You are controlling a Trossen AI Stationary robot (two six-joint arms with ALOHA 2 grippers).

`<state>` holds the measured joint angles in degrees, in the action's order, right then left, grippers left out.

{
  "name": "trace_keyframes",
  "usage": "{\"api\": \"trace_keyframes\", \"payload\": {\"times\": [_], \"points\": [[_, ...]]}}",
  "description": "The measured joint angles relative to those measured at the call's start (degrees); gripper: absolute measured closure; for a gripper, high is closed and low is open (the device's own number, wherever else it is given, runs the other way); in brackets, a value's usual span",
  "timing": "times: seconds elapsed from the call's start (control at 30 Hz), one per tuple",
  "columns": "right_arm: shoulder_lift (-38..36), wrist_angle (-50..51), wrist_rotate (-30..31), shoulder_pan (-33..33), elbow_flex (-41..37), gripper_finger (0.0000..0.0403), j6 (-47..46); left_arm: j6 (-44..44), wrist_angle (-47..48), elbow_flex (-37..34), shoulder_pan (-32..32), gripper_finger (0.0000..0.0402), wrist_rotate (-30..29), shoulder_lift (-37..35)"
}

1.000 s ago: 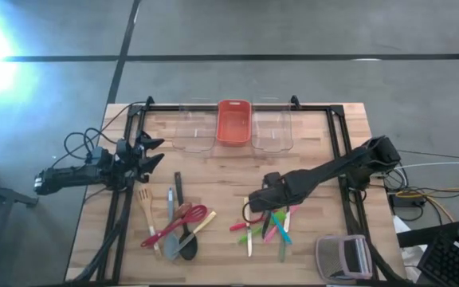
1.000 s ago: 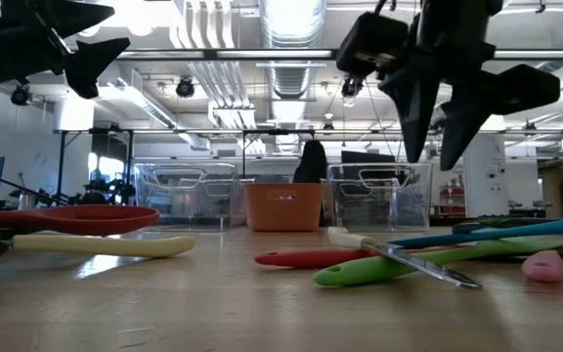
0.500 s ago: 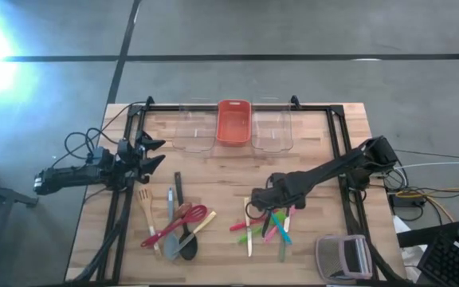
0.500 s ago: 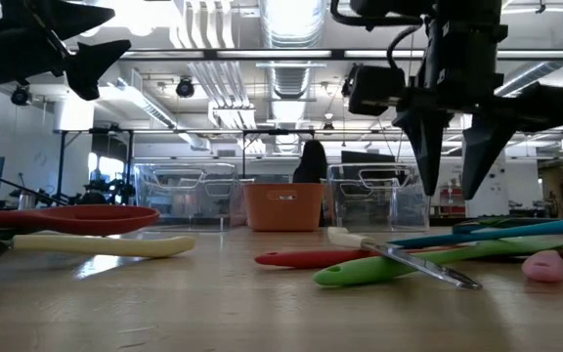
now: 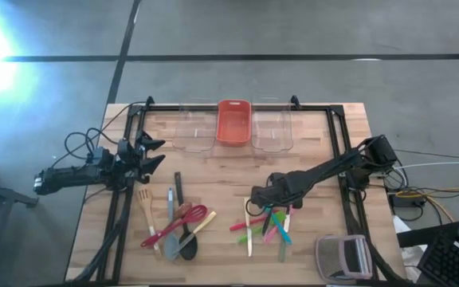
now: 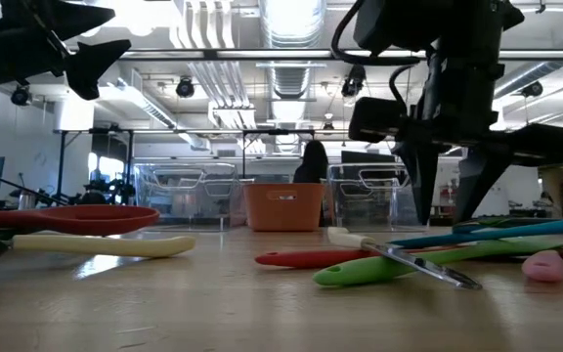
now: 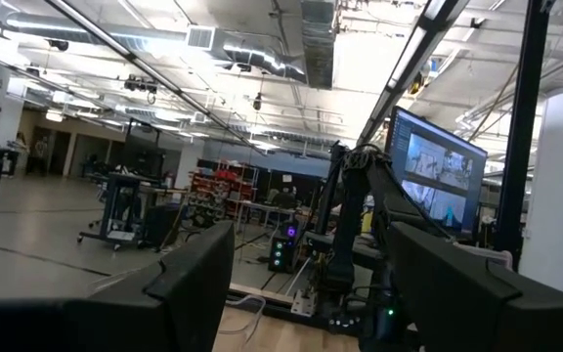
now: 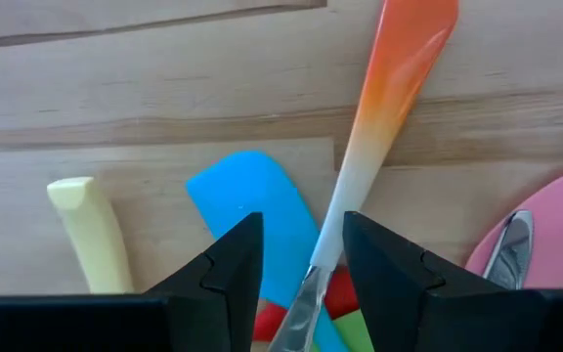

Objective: Pick & Place Kitchen Items
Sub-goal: Put the orange table knife into the orange bin

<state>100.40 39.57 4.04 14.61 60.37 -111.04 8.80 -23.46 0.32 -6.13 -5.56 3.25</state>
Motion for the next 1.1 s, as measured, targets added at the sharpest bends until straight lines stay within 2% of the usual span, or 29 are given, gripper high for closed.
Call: {"api": "trace_keyframes", "payload": {"times": [1.1], "points": [[0.0,-1.3,0.1,0.0,-2.0,0.0271,-1.5,0.0,0.9,0.0,0.0,0.0128,0.0,0.0]]}}
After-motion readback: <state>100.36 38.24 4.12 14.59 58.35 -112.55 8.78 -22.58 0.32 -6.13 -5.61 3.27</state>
